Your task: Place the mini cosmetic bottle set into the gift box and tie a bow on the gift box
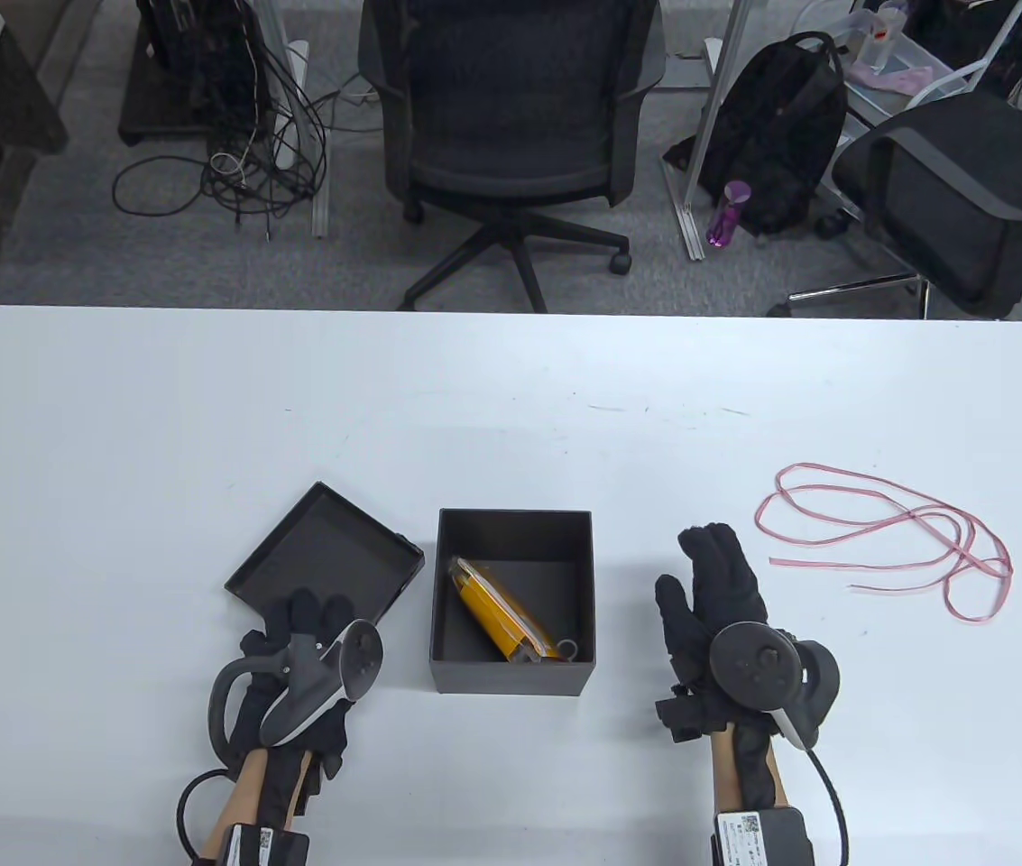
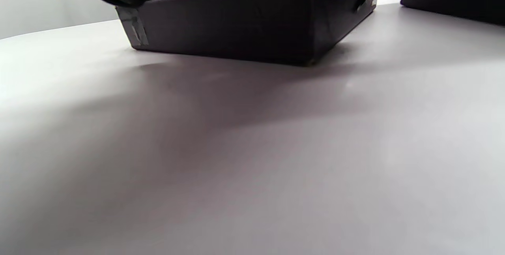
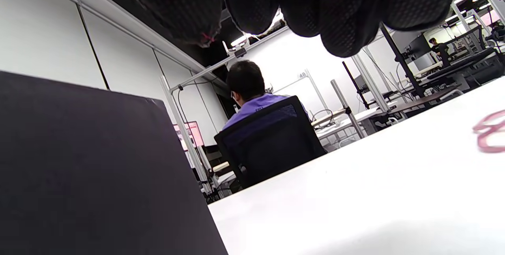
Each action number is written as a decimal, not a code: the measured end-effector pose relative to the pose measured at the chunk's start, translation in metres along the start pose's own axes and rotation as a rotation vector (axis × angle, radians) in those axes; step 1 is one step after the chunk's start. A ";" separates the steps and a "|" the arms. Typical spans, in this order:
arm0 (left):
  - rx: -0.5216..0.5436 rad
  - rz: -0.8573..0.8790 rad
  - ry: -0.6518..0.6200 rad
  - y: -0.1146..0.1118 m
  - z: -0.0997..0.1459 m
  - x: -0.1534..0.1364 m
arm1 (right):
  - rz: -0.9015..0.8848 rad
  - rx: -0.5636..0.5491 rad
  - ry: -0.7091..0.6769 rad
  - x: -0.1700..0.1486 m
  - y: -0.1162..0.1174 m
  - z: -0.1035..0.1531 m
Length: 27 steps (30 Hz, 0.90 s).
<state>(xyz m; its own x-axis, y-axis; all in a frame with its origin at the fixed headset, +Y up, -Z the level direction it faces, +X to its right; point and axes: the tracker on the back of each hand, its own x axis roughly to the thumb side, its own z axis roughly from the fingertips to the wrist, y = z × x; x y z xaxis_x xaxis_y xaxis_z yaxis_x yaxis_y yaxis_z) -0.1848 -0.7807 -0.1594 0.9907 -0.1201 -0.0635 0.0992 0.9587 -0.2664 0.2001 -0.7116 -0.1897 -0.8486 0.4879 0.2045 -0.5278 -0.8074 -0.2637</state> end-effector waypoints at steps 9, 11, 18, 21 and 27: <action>-0.037 0.015 -0.006 -0.004 -0.002 0.002 | 0.029 0.029 0.007 -0.006 0.005 0.001; -0.042 0.026 -0.008 -0.005 -0.002 0.003 | 0.028 0.029 0.008 -0.006 0.005 0.001; -0.021 0.056 -0.027 -0.007 -0.003 0.005 | 0.025 0.031 0.008 -0.005 0.004 0.001; -0.009 0.061 -0.017 -0.008 -0.004 0.006 | 0.020 0.031 0.007 -0.005 0.004 0.001; 0.167 0.152 0.009 0.006 0.002 0.004 | 0.002 0.022 0.011 -0.006 0.004 0.001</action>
<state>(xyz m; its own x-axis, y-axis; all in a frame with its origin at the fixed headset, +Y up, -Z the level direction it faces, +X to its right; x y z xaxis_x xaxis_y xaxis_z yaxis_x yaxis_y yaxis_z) -0.1804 -0.7749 -0.1591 0.9947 0.0273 -0.0996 -0.0364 0.9953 -0.0902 0.2036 -0.7179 -0.1913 -0.8502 0.4897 0.1934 -0.5251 -0.8156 -0.2431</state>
